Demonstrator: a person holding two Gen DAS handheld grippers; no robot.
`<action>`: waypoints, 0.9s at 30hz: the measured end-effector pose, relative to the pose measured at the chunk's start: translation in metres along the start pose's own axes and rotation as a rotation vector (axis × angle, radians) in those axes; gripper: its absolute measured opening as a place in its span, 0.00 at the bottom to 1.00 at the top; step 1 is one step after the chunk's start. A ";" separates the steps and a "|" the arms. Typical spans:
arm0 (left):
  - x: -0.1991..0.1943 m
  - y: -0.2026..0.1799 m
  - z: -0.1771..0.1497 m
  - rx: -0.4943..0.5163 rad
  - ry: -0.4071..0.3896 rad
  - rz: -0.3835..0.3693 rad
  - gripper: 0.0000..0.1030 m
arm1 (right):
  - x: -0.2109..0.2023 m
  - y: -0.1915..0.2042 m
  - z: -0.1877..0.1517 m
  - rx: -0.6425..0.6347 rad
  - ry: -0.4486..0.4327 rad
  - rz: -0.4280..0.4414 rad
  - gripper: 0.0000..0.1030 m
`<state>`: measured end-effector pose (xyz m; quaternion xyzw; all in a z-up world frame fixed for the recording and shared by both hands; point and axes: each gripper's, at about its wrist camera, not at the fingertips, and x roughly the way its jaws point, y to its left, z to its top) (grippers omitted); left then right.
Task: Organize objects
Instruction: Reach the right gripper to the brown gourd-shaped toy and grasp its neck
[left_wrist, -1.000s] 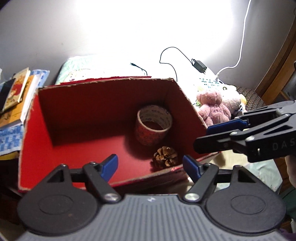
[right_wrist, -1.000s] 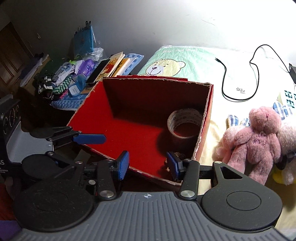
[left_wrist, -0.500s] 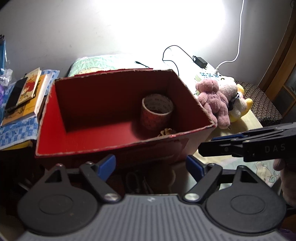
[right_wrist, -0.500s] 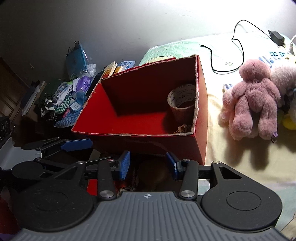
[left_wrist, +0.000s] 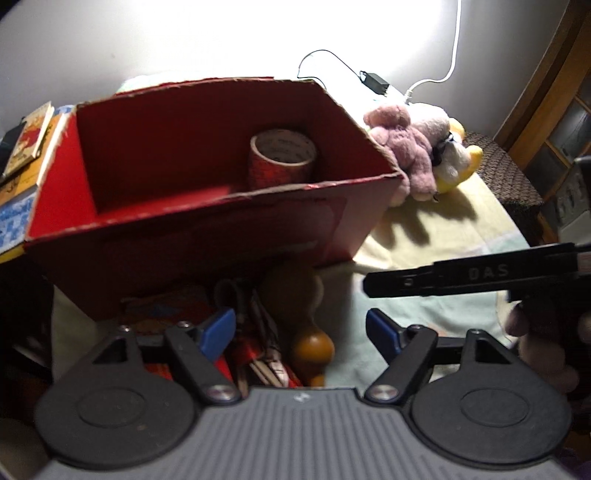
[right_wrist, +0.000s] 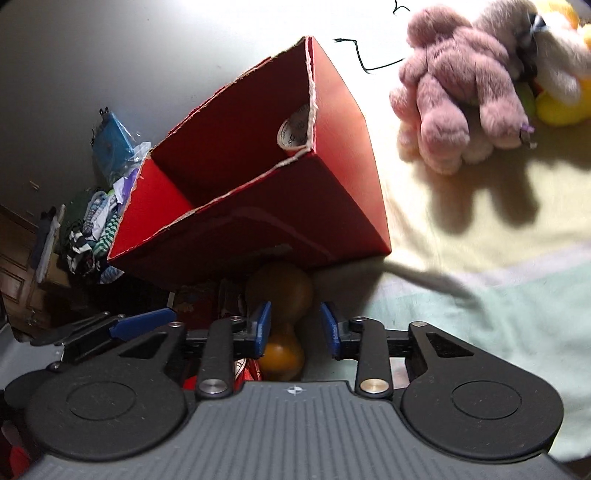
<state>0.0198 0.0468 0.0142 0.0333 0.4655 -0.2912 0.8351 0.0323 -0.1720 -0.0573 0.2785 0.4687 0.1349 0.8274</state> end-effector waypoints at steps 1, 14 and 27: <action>0.001 -0.002 -0.001 0.002 -0.001 -0.013 0.75 | 0.002 -0.002 -0.001 0.005 0.000 0.012 0.28; 0.040 -0.011 -0.004 -0.054 0.070 -0.116 0.69 | 0.036 -0.030 -0.001 0.060 0.118 0.181 0.28; 0.082 0.003 -0.006 -0.169 0.135 -0.071 0.70 | 0.058 -0.032 0.003 0.039 0.233 0.273 0.38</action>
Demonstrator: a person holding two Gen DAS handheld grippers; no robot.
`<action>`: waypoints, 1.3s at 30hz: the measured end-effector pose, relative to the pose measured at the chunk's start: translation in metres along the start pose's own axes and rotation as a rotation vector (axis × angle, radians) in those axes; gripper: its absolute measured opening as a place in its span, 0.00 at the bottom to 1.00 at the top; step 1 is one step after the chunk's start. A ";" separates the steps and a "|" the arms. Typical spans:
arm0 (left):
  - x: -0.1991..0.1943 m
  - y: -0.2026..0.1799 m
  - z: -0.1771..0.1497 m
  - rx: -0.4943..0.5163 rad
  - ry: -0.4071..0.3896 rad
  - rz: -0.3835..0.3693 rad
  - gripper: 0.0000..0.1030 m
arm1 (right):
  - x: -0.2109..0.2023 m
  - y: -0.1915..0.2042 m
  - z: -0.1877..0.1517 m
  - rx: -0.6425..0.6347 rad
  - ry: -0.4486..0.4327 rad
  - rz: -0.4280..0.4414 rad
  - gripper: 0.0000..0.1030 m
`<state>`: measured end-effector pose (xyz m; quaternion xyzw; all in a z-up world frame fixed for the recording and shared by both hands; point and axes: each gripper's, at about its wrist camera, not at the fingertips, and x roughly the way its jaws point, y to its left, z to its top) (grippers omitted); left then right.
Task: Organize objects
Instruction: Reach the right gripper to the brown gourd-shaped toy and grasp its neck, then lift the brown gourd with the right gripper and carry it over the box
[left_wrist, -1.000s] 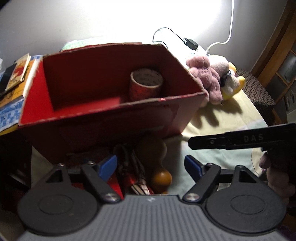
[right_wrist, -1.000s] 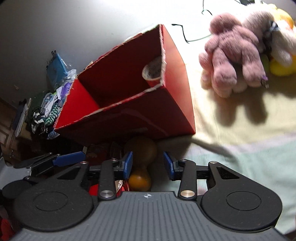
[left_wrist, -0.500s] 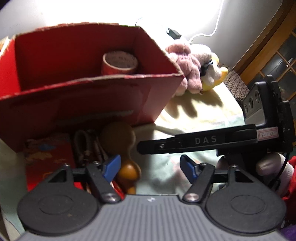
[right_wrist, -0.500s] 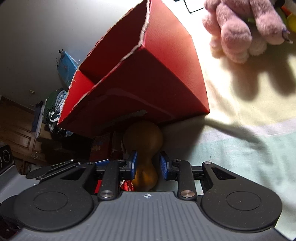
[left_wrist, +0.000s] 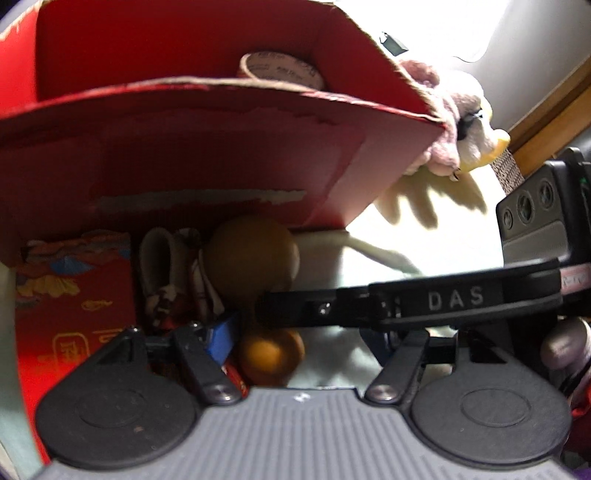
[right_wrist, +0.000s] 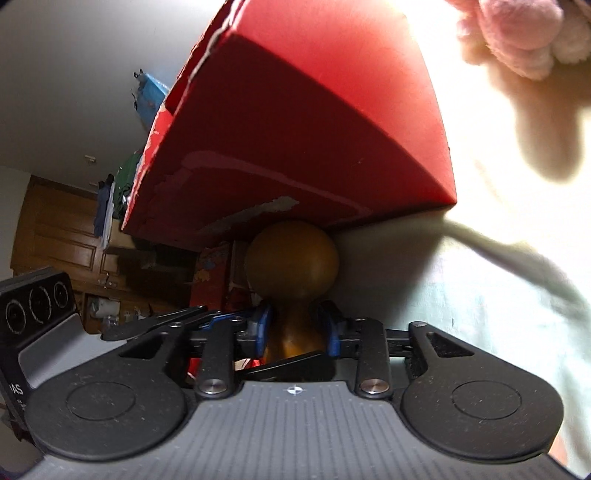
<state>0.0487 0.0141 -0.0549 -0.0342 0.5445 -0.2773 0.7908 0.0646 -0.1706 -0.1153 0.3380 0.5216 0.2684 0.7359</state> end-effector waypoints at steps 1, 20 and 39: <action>0.002 -0.001 0.000 0.000 -0.001 0.007 0.70 | 0.001 0.001 0.001 -0.009 0.004 -0.001 0.39; -0.017 -0.038 -0.010 0.027 0.011 -0.027 0.66 | -0.042 0.005 -0.026 -0.014 0.074 0.076 0.30; -0.086 -0.118 0.027 0.270 -0.248 -0.116 0.66 | -0.120 0.080 -0.024 -0.259 -0.212 0.110 0.30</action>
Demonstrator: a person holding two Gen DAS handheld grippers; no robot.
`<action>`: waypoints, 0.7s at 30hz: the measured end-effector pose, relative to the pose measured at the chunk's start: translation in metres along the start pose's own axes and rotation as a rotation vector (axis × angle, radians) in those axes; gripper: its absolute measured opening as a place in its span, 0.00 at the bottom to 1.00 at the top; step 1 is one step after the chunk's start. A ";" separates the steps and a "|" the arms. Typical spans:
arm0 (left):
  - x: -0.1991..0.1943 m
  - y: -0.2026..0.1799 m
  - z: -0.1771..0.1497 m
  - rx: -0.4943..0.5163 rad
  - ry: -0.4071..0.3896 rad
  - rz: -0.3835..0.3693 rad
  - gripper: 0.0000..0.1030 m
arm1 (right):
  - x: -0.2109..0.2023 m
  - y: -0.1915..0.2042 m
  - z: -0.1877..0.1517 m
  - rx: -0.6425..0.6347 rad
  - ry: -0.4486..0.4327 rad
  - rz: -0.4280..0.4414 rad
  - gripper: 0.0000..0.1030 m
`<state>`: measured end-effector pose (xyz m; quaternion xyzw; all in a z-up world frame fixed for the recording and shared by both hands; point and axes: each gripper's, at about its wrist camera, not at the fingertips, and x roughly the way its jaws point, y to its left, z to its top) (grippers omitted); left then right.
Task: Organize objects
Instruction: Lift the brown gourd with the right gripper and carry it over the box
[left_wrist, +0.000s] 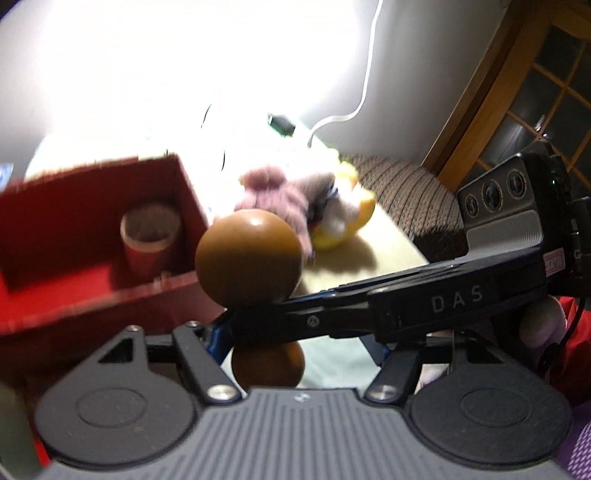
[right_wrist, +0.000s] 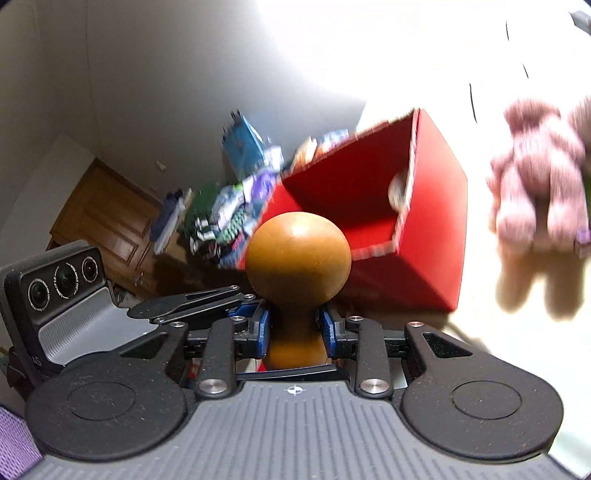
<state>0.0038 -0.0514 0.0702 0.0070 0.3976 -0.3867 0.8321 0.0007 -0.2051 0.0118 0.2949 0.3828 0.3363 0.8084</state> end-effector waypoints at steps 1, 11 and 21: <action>-0.002 0.001 0.006 0.014 -0.016 -0.001 0.66 | 0.000 0.004 0.006 -0.014 -0.017 -0.003 0.30; -0.023 0.056 0.060 0.046 -0.123 0.029 0.66 | 0.040 0.035 0.064 -0.072 -0.100 -0.037 0.30; 0.010 0.139 0.067 -0.093 -0.036 0.002 0.67 | 0.115 0.033 0.098 -0.057 0.027 -0.216 0.30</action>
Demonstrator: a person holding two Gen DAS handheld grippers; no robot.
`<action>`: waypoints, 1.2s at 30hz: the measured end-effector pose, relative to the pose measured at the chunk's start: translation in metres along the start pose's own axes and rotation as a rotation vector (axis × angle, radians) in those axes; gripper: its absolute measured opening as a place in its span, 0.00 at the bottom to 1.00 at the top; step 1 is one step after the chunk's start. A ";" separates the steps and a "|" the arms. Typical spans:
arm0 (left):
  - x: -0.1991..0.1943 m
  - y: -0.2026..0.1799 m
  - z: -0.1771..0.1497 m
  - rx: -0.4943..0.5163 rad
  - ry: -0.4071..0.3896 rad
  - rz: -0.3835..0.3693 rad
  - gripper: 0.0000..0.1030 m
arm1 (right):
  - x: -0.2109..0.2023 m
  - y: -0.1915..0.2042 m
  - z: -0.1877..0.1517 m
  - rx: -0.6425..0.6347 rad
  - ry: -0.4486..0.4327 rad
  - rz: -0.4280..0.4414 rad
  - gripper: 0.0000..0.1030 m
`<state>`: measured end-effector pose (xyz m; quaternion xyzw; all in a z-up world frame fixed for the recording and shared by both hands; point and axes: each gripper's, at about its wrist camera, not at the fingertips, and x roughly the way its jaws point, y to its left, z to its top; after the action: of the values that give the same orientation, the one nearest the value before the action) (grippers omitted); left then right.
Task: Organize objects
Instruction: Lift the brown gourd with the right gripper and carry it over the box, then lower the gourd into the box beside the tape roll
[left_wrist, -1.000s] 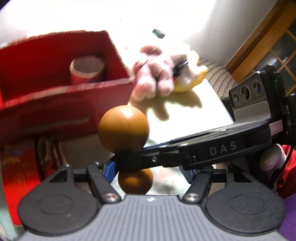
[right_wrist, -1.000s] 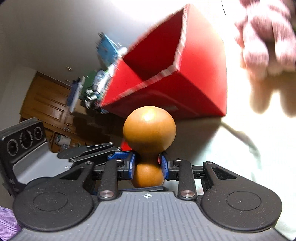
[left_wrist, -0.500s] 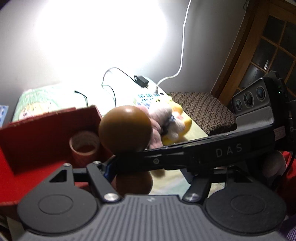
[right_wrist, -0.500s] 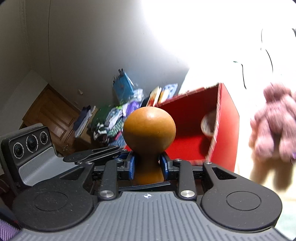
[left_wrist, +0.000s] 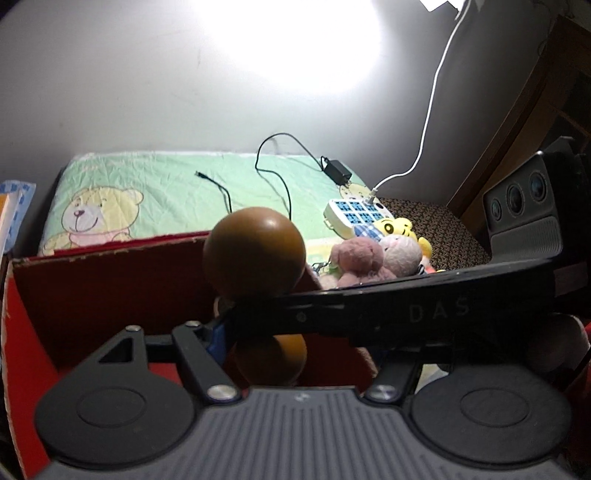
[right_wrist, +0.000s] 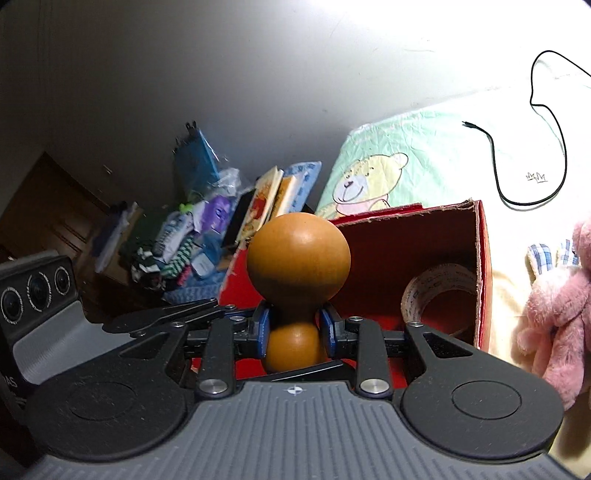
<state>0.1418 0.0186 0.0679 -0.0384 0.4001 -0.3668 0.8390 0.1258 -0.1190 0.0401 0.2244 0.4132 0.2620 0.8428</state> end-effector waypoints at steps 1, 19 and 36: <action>0.005 0.007 -0.001 -0.016 0.017 -0.004 0.67 | 0.008 0.002 0.001 -0.014 0.020 -0.023 0.30; 0.044 0.071 -0.029 -0.056 0.190 0.033 0.75 | 0.104 -0.013 -0.012 -0.078 0.356 -0.328 0.29; 0.056 0.074 -0.025 -0.028 0.228 0.080 0.82 | 0.100 -0.039 -0.012 0.097 0.376 -0.369 0.32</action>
<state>0.1911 0.0421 -0.0114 0.0080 0.4992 -0.3292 0.8014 0.1779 -0.0846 -0.0477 0.1327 0.6087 0.1209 0.7728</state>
